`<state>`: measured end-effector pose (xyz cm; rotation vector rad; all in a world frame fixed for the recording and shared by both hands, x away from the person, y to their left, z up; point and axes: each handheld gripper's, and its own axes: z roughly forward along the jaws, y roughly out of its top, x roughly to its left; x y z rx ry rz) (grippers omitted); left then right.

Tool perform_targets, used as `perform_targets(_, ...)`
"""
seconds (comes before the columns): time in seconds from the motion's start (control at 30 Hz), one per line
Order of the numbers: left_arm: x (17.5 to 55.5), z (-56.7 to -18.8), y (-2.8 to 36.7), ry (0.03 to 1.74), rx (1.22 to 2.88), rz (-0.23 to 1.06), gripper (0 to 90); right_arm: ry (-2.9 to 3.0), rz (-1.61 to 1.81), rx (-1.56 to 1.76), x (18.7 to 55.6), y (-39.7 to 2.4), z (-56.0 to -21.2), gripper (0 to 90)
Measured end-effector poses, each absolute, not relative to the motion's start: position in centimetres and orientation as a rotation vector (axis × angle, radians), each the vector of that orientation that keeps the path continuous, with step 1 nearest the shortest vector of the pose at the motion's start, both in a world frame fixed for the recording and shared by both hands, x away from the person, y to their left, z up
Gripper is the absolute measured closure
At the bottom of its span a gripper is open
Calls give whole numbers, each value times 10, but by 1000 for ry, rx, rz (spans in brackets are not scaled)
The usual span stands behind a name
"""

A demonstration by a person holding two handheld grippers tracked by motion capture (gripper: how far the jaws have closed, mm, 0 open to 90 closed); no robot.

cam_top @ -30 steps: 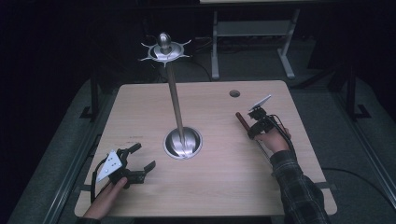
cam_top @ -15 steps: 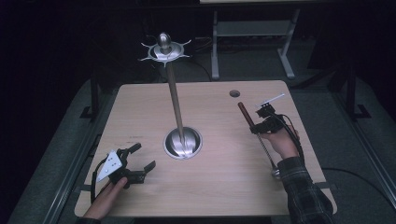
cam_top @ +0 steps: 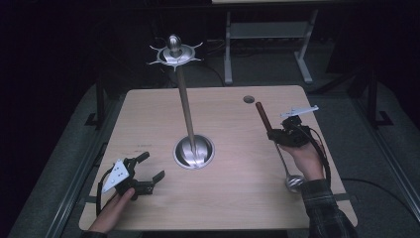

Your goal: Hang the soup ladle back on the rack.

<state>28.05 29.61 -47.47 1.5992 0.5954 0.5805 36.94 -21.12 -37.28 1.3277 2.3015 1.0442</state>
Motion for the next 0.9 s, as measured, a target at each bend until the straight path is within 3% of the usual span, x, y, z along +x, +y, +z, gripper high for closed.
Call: perform_targets(0.9,281,-475,296,596,1599,576,97,2128,1427,1155,337,-232,-349,738)
